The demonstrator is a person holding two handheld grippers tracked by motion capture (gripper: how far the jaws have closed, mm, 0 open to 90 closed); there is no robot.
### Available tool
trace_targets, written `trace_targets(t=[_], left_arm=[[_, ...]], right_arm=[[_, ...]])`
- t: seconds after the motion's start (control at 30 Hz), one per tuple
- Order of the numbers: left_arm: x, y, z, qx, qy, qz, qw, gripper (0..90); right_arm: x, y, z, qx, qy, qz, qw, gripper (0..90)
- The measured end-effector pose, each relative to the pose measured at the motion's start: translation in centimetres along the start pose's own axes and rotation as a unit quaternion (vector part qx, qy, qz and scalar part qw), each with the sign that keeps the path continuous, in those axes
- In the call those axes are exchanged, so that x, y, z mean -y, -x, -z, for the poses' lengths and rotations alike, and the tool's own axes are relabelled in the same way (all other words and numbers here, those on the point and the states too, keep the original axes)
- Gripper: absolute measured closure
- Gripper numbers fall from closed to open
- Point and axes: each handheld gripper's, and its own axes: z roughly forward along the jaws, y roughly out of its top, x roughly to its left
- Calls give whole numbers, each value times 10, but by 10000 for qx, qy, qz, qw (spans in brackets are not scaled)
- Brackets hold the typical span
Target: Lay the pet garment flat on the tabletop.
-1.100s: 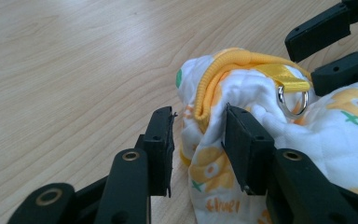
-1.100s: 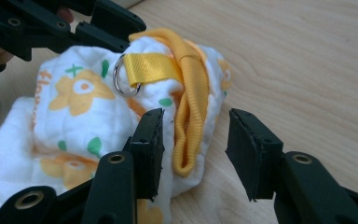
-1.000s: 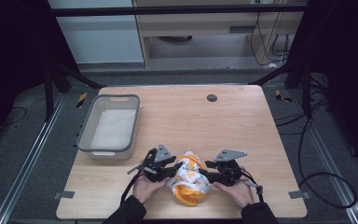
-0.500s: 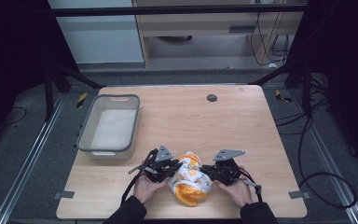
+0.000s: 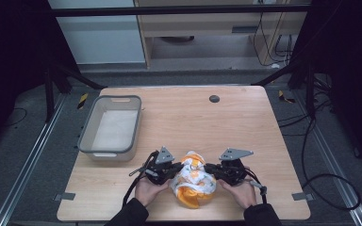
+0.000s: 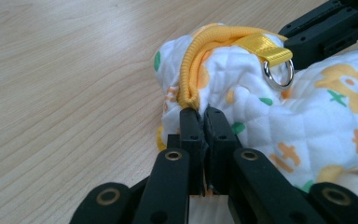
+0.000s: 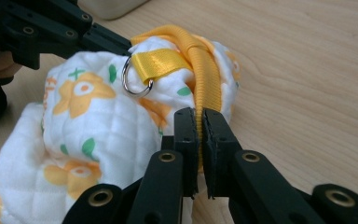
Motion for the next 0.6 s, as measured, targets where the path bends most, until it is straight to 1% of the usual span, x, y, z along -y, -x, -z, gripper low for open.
trace_targets(t=[0.03,0.13,0.2,0.23,0.27,0.3,0.5,0.6], left_arm=[[-1,0,2,-3,20,4,10000,874],[-5,1,9,8,155,40,9999,875],[-5,1,11,14,182,31,9998,875],[-7,2,14,19,240,36,9997,875],[-7,2,14,19,240,36,9997,875],[-8,3,15,14,246,21,9997,875],[-12,6,22,-38,354,-6,9994,875],[-14,7,26,-48,464,22,9989,875]], right_arm=[[-1,0,4,-4,103,-9,9999,855],[-3,0,8,20,189,-2,9998,855],[-4,1,10,-1,240,-10,9997,856],[-5,2,13,10,321,9,9995,857],[-5,2,13,10,321,9,9995,857],[-6,2,16,-2,385,-15,9993,857],[-10,1,21,16,495,36,9988,858],[-13,1,24,2,560,39,9984,858]])
